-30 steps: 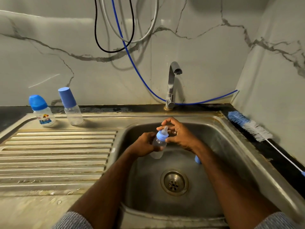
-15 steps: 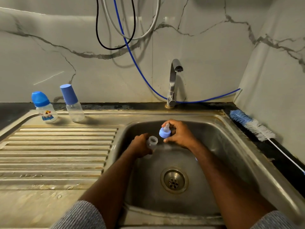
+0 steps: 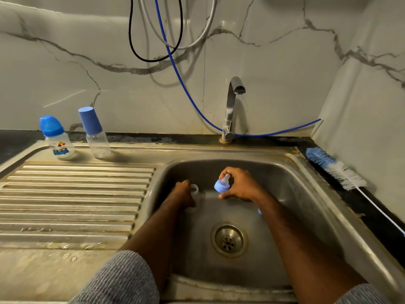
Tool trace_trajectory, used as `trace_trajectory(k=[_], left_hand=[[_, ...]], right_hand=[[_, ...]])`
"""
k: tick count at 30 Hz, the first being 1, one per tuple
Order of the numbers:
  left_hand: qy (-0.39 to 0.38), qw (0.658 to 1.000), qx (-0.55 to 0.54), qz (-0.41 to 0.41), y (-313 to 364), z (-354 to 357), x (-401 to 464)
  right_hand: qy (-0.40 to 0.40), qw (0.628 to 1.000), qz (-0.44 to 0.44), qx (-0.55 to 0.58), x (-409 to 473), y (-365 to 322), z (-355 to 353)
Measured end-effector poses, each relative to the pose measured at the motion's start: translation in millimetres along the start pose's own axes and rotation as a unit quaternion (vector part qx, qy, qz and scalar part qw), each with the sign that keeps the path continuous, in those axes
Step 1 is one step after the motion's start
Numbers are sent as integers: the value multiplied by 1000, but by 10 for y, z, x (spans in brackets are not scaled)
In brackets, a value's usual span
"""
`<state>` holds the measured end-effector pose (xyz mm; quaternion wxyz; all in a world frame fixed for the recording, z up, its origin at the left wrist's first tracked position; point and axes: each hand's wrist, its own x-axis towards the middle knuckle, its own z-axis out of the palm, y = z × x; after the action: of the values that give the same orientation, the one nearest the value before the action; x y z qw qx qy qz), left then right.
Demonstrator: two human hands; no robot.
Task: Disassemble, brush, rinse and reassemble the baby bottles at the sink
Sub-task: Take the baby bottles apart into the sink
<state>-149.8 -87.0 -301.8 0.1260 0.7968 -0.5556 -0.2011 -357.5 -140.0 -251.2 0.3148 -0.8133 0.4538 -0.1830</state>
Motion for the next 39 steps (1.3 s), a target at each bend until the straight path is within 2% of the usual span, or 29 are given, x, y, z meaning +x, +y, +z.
trace_trajectory(k=[3, 5, 7, 9, 11, 15, 19, 21, 24, 27, 30, 34, 39], left_hand=[[31, 999, 12, 25, 79, -156, -86], [101, 993, 12, 63, 152, -328, -148], [162, 980, -47, 103, 197, -418, -237], [138, 966, -188, 114, 231, -387, -348], [73, 945, -287, 139, 275, -313, -431], [32, 882, -426, 201, 438, -298, -479], [24, 838, -509, 194, 493, -363, -519], [1, 824, -531, 199, 502, -399, -545], [-42, 805, -555, 206, 529, -419, -586], [-89, 787, -572, 212, 541, -460, -621], [-123, 791, -558, 218, 533, -458, -632], [-125, 807, -534, 218, 516, -415, -601], [-119, 803, -543, 212, 525, -433, -586]], right_hand=[[24, 999, 13, 30, 0, -18, -22], [51, 995, 18, 85, -10, -63, -59], [56, 986, 30, 155, -31, -131, -81], [55, 971, 44, 228, -64, -205, -80], [53, 953, 52, 292, -99, -267, -67], [44, 927, 61, 367, -146, -356, -38], [-27, 879, 74, 471, -195, -327, -130], [-20, 894, 63, 444, -252, -314, -191], [71, 939, 40, 333, -386, -325, -224], [124, 945, 11, 302, -523, -321, -238], [147, 952, -1, 269, -565, -299, -234], [183, 953, -20, 241, -469, -276, -157], [232, 958, -82, 145, -341, -259, -67]])
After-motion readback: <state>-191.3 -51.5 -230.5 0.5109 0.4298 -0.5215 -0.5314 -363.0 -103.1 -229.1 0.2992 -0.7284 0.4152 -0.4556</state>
